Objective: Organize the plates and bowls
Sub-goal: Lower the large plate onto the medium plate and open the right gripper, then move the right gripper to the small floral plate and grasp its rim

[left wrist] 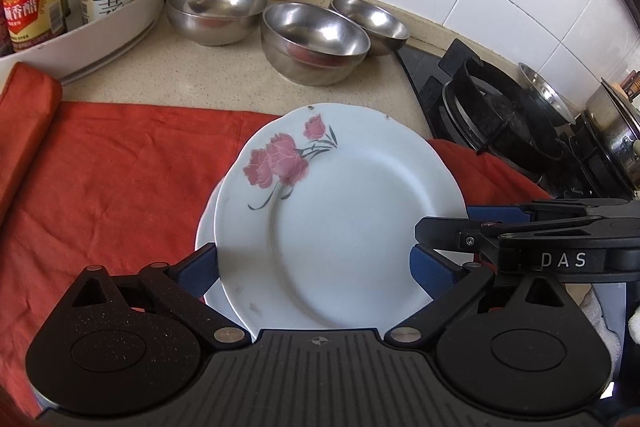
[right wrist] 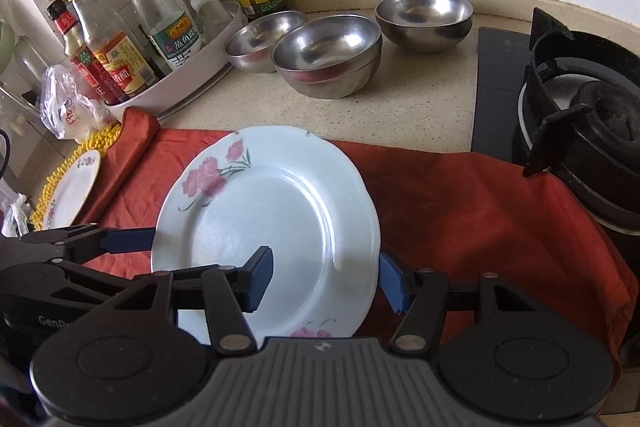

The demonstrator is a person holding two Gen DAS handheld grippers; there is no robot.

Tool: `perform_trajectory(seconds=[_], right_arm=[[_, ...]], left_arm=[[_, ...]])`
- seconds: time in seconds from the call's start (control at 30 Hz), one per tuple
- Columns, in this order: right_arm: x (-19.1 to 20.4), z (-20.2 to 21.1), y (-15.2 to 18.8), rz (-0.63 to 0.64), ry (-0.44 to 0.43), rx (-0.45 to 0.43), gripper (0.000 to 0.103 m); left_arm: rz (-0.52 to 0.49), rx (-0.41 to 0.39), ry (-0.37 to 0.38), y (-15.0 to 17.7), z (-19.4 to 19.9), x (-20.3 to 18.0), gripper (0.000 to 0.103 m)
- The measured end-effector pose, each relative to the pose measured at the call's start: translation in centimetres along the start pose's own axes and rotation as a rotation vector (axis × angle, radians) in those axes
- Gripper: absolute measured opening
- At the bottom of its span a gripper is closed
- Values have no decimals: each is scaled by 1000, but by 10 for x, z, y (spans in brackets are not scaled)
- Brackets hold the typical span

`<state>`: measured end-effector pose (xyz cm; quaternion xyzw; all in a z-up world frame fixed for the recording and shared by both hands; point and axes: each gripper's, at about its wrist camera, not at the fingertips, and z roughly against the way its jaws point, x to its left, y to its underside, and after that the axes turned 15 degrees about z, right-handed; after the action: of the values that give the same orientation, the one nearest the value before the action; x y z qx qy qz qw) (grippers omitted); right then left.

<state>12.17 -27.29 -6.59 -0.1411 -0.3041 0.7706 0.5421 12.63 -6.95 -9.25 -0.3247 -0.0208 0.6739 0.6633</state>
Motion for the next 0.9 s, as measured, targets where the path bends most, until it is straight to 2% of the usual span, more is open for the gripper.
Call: perform_trajectory(seconds=[0.27,0.4,0.5,0.53,0.6,0.7,0.9], right_arm=[[2,2,4,66,51,-31,56],[3,-1,-3,92,68,-68,55],[1,-8,-11,92,93,-76,55],[0,-8,-14,81,76,-85,55],[3,-5,-18,99,58,-109,55],[14,-5,-22,155,49,-131,55],[42,-13,-29,197,-11,-126,55]], left_arm=[[15,-6,-9,6,-4,-1,100],[-7,-66,-31,1,-3,-4,100],[-48,-118,-96,-7,-2,-9,101],[-44,-128,-109,-9,0,-8,101],[-26,-156,-124,-9,10,-2,101],[9,-203,-189,-6,28,13,102],[126,-227,-272,-3,60,60,102]])
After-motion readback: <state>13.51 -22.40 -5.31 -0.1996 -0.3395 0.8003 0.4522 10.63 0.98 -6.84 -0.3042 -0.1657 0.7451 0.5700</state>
